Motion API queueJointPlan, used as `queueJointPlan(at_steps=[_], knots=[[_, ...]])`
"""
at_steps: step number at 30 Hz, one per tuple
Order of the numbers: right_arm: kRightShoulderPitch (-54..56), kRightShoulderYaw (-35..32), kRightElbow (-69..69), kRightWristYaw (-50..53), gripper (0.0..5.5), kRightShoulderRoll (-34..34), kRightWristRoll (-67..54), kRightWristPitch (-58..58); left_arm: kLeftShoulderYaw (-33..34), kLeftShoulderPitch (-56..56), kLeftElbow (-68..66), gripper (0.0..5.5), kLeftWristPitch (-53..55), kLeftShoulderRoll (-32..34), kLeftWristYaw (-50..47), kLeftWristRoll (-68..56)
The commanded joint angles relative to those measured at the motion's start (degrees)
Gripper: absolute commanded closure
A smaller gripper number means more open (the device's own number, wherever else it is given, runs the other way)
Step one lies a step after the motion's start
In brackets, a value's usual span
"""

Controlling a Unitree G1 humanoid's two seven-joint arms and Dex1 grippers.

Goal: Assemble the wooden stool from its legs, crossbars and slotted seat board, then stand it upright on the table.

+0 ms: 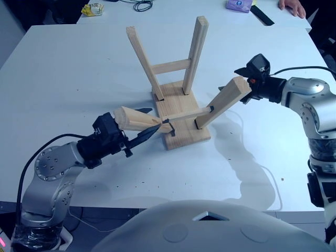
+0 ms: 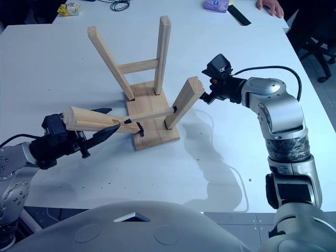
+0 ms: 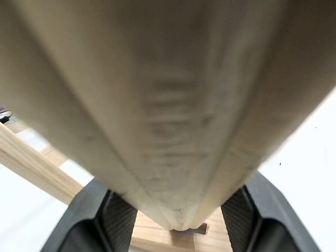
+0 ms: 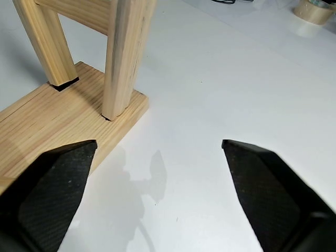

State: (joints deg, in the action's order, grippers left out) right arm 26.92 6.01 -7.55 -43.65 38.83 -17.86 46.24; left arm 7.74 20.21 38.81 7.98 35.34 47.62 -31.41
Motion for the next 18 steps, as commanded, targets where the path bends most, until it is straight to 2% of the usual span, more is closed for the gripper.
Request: queueJointPlan(at_steps=[1,18], knots=[[2.96,1.0,2.48,-1.64,1.1,0.73,1.24,-1.82,-1.7,1.14,0.0,3.45,-0.58,-0.4,-0.25,1.92],[-0.51,-1.5,0.0,-0.03,1.1,0.44,1.5,-1.6,3.09,1.9,-1.99,3.45,0.69,6.38,5.55,-1.57]])
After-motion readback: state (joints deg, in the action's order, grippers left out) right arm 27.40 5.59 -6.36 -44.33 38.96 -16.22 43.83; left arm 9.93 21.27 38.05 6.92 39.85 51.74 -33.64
